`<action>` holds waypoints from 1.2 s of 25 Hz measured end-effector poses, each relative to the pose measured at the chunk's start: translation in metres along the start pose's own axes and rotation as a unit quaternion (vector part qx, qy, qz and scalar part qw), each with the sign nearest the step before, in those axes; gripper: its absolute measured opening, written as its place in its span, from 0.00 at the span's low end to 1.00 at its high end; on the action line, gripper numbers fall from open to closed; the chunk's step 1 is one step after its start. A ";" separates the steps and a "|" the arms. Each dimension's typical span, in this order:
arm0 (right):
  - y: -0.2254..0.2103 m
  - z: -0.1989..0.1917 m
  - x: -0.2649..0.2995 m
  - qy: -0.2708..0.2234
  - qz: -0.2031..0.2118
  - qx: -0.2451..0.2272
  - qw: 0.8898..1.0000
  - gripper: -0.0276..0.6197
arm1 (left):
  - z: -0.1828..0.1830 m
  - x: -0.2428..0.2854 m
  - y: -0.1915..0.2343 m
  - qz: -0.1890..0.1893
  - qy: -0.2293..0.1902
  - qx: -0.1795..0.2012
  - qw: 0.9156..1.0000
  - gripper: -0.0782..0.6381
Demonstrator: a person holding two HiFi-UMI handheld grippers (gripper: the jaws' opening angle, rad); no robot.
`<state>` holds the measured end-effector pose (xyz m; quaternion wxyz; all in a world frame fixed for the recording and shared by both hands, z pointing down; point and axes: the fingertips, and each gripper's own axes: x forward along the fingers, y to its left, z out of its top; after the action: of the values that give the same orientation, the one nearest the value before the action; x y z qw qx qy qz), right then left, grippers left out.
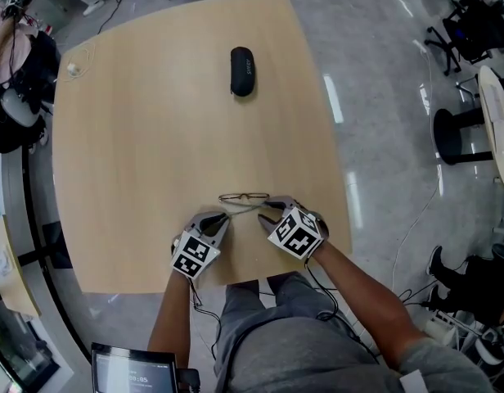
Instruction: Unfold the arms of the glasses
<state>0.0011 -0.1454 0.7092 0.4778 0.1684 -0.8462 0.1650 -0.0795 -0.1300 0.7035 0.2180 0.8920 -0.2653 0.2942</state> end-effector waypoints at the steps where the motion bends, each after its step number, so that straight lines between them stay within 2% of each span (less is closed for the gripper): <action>1: 0.002 -0.001 -0.001 0.000 0.002 0.001 1.000 0.25 | 0.000 0.001 -0.006 -0.008 0.003 0.004 1.000 0.12; 11: 0.031 -0.001 0.001 0.006 0.034 -0.015 0.999 0.25 | -0.009 0.021 -0.060 -0.065 0.020 0.022 0.997 0.12; 16: 0.056 0.002 0.001 0.011 0.064 -0.039 0.997 0.25 | -0.010 0.024 -0.075 -0.077 0.022 0.019 0.997 0.12; 20: 0.067 -0.001 0.002 0.016 0.084 -0.044 0.995 0.25 | -0.015 0.016 -0.082 -0.088 0.034 0.034 0.995 0.12; 24: 0.057 -0.001 -0.015 0.005 0.086 -0.033 0.996 0.25 | 0.000 -0.010 -0.071 -0.082 0.033 0.076 0.993 0.12; 27: 0.053 -0.015 -0.023 0.023 0.102 -0.019 0.994 0.25 | 0.022 -0.021 -0.064 -0.086 0.034 0.119 0.989 0.12; 30: 0.064 -0.023 -0.014 0.048 0.105 -0.053 0.992 0.26 | 0.035 -0.017 -0.065 -0.093 0.045 0.170 0.980 0.12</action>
<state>-0.0032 -0.0762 0.7006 0.5062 0.0449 -0.8427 0.1775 -0.0379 -0.0935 0.6518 0.1009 0.9228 -0.1170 0.3530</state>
